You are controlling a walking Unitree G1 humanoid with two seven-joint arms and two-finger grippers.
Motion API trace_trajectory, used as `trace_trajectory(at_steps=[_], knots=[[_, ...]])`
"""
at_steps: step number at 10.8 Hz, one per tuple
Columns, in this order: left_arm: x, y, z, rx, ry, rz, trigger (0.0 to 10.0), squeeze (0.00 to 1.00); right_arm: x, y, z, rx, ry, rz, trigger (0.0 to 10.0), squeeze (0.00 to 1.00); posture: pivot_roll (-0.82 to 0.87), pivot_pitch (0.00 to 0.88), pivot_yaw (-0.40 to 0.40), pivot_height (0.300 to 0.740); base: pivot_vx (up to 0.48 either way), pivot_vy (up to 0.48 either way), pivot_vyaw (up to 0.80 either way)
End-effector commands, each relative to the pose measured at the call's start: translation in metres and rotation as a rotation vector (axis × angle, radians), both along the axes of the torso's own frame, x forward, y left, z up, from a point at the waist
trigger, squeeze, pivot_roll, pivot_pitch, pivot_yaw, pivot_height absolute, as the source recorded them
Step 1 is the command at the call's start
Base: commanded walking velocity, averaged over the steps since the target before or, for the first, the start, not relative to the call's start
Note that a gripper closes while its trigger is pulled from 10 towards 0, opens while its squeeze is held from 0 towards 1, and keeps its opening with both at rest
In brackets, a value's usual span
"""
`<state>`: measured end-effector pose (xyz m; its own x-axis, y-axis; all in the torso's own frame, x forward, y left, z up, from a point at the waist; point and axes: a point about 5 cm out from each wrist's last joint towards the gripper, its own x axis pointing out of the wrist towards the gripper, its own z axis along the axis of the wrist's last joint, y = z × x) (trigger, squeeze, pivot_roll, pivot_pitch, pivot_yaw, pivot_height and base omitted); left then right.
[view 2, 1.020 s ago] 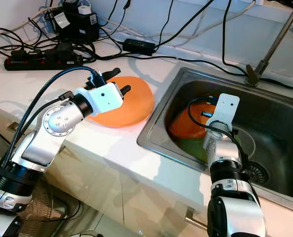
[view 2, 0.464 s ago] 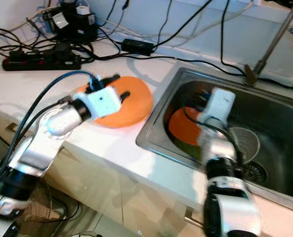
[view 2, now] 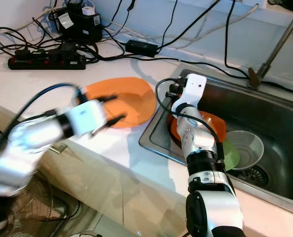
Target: Kitchen organization
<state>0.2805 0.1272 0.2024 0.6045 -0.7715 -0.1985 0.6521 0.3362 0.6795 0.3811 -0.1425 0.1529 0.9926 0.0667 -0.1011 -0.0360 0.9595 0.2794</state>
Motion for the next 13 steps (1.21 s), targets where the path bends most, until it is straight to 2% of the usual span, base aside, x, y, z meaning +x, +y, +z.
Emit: trace_trajectory(at_steps=[1,2,4,5,6,9,13], knots=[[-0.005,0.004,0.002,0.005,0.046,-0.026,10.0,0.0,0.0,-0.003,-0.001,0.003,0.003,0.002,10.0,0.0,0.19,0.0,-0.08,0.74,0.0,0.0,0.0],[-0.006,0.006,0.001,0.004,0.075,-0.034,10.0,1.0,0.0,-0.004,-0.001,-0.001,0.009,0.002,10.0,0.0,0.19,0.0,-0.081,0.74,0.0,0.0,0.0],[-0.007,0.009,-0.004,0.163,0.025,-0.054,10.0,1.0,0.001,-0.004,-0.002,-0.006,0.013,0.0,10.0,0.0,0.19,0.0,-0.084,0.74,0.0,0.0,0.0],[-0.005,0.01,-0.004,0.24,-0.01,-0.047,10.0,0.0,0.001,-0.004,-0.003,-0.011,0.016,0.002,10.0,0.0,0.19,0.0,-0.084,0.74,0.0,0.0,0.0],[-0.001,0.011,-0.003,0.305,-0.05,-0.043,10.0,0.0,0.001,-0.003,-0.004,-0.014,0.017,0.003,10.0,0.0,0.19,0.0,-0.082,0.74,0.0,0.0,0.0],[0.009,0.011,-0.006,0.415,-0.129,-0.025,10.0,0.0,0.001,-0.001,-0.004,-0.018,0.014,0.009,10.0,0.0,0.19,0.0,-0.079,0.74,0.0,0.0,0.0],[0.012,0.011,-0.011,0.458,-0.13,-0.04,10.0,0.0,0.0,0.003,-0.004,-0.009,0.011,0.013,10.0,0.0,0.2,0.0,-0.07,0.74,0.0,0.0,0.0]])
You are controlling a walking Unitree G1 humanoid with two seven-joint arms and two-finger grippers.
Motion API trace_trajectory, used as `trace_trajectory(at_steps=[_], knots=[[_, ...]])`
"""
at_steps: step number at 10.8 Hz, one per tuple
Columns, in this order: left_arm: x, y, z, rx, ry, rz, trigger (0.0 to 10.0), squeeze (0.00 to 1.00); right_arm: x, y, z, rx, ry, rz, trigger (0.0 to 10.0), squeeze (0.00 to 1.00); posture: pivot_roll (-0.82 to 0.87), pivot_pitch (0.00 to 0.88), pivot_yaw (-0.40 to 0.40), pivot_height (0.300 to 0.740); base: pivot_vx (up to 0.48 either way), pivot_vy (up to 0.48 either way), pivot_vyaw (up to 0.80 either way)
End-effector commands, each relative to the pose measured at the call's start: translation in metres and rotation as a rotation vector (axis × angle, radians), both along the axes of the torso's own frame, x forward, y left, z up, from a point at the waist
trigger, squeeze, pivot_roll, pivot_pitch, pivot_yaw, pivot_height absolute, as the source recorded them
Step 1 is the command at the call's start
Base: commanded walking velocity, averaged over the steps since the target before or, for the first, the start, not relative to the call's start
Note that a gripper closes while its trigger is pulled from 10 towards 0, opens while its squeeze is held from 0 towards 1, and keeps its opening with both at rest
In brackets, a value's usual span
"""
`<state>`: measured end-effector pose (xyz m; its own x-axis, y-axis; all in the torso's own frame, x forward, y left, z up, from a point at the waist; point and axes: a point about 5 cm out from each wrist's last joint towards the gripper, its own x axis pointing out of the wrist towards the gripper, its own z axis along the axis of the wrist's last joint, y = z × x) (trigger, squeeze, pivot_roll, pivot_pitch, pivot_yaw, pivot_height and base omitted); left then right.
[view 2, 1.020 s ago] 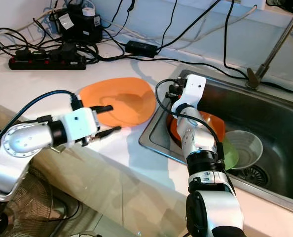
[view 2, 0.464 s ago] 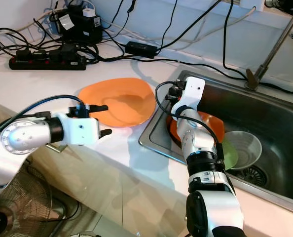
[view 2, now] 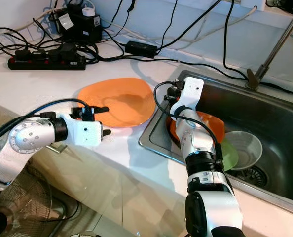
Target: Kitchen organization
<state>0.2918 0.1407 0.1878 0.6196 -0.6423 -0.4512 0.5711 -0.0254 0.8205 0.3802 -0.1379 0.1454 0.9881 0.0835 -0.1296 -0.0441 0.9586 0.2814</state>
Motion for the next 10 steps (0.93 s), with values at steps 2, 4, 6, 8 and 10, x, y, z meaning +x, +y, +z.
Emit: trace_trajectory(at_steps=[2,4,6,8,10], knots=[[0.002,-0.003,0.0,0.03,-0.015,-0.015,10.0,0.0,0.001,-0.001,0.004,-0.008,-0.017,-0.006,10.0,0.0,0.19,0.0,-0.065,0.74,0.0,0.0,0.0],[0.01,-0.003,-0.004,0.083,-0.047,0.001,10.0,0.0,0.001,-0.001,0.004,-0.009,-0.019,-0.009,10.0,0.0,0.19,0.0,-0.065,0.74,0.0,0.0,0.0],[0.016,-0.005,-0.004,0.108,-0.074,0.011,10.0,0.0,0.001,-0.001,0.005,-0.009,-0.021,-0.011,10.0,0.0,0.19,0.0,-0.065,0.74,0.0,0.0,0.0],[0.026,-0.009,-0.005,0.135,-0.101,0.027,10.0,0.0,0.001,-0.002,0.006,-0.009,-0.022,-0.015,10.0,0.0,0.18,0.0,-0.056,0.74,0.0,0.0,0.0],[0.035,-0.016,-0.007,0.151,-0.115,0.041,10.0,0.0,0.001,-0.002,0.006,-0.009,-0.022,-0.017,10.0,0.0,0.17,0.0,-0.052,0.74,0.0,0.0,0.0]])
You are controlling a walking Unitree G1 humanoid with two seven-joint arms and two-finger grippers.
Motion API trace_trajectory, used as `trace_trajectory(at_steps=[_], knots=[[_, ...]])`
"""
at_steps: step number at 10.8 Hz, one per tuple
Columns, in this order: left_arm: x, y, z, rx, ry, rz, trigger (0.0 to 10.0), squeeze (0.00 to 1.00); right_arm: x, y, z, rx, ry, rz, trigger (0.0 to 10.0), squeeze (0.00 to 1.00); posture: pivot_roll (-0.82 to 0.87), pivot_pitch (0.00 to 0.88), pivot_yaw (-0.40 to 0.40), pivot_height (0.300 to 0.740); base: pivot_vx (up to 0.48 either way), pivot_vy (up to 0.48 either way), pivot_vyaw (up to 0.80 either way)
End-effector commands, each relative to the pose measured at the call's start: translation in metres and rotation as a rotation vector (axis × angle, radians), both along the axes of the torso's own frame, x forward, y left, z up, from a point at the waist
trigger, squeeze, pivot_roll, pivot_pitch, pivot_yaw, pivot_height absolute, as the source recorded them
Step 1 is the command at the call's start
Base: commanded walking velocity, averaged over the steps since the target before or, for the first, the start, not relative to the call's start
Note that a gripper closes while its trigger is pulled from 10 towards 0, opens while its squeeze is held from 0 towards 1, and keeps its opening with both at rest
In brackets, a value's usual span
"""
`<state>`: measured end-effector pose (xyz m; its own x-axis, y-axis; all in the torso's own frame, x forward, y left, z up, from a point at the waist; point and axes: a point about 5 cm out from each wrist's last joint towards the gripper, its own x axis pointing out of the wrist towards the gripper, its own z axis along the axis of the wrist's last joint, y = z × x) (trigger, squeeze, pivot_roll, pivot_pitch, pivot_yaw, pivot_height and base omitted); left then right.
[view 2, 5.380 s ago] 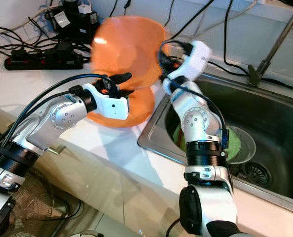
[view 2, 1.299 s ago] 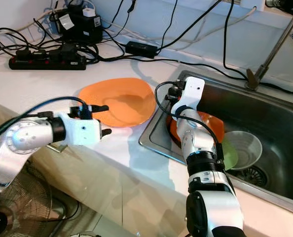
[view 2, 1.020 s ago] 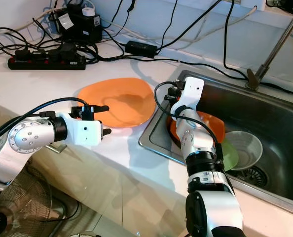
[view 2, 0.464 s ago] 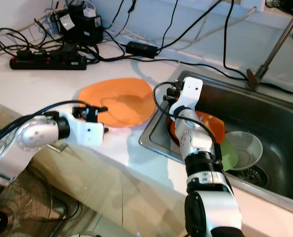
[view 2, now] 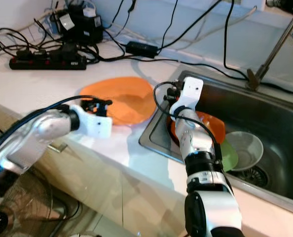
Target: Kitchen organization
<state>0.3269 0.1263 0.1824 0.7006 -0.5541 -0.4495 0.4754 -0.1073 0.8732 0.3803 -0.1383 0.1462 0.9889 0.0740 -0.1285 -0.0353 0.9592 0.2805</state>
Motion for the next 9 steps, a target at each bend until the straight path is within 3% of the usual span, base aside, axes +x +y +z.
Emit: trace_trajectory(at_steps=[1,2,9], knots=[[0.0038,-0.0064,-0.0033,0.025,-0.001,-0.003,10.0,0.0,0.001,-0.0012,0.0063,-0.006,-0.024,-0.009,10.0,0.0,0.17,0.0,-0.048,0.74,0.0,0.0,0.0],[0.0051,-0.0101,-0.0051,0.02,0.002,-0.004,0.0,0.0,0.0008,-0.002,0.0065,-0.006,-0.025,-0.011,10.0,0.0,0.17,0.0,-0.048,0.74,0.0,0.0,0.0],[0.005,-0.0128,-0.0086,0.015,0.006,-0.021,0.0,0.0,0.0005,-0.0028,0.0057,-0.007,-0.02,-0.015,10.0,0.0,0.17,0.0,-0.049,0.74,0.0,0.0,0.0]])
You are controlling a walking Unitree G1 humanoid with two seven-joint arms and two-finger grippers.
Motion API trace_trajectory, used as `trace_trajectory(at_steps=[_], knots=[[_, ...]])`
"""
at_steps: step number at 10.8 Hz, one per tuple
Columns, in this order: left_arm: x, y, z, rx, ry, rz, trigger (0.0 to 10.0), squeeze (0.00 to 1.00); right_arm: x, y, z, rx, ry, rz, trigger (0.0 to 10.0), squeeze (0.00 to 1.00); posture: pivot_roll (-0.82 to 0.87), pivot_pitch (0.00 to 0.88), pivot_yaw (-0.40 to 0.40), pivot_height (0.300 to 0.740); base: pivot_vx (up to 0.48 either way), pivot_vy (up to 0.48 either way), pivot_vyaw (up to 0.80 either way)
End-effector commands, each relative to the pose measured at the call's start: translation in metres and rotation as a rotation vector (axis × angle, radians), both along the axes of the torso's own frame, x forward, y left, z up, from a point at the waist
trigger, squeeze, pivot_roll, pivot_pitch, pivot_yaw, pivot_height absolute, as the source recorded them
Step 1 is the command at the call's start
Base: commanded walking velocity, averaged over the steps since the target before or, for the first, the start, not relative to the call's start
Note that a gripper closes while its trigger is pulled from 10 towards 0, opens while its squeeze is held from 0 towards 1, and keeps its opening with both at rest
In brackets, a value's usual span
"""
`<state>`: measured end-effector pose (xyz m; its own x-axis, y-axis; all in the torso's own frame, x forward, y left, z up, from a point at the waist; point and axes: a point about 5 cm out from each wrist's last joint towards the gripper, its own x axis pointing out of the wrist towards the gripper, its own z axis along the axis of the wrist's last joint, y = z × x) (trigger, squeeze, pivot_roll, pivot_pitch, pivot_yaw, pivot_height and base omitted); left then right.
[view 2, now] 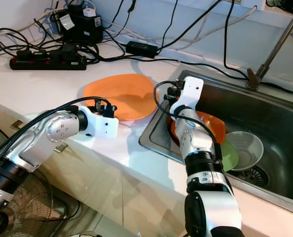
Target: Kitchen organization
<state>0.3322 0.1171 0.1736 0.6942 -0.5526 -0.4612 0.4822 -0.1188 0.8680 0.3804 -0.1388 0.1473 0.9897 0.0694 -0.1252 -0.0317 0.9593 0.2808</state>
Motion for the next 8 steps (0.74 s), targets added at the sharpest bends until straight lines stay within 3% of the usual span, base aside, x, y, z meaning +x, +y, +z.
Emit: trace_trajectory(at_steps=[1,5,8], knots=[[0.0,-0.004,0.0,0.005,-0.001,-0.017,0.0,0.0,0.0,-0.002,0.004,-0.007,-0.014,-0.011,10.0,0.0,0.17,0.0,-0.05,0.74,0.0,0.0,0.0],[0.001,-0.002,0.002,0.01,-0.021,-0.013,0.0,0.0,0.001,-0.003,0.004,-0.006,-0.013,-0.014,10.0,0.0,0.17,0.0,-0.049,0.74,0.0,0.0,0.0],[0.01,0.001,0.016,-0.041,-0.145,0.05,0.0,0.0,0.001,-0.005,0.005,-0.008,-0.015,-0.024,10.0,0.0,0.17,0.0,-0.05,0.74,0.0,0.0,0.0]])
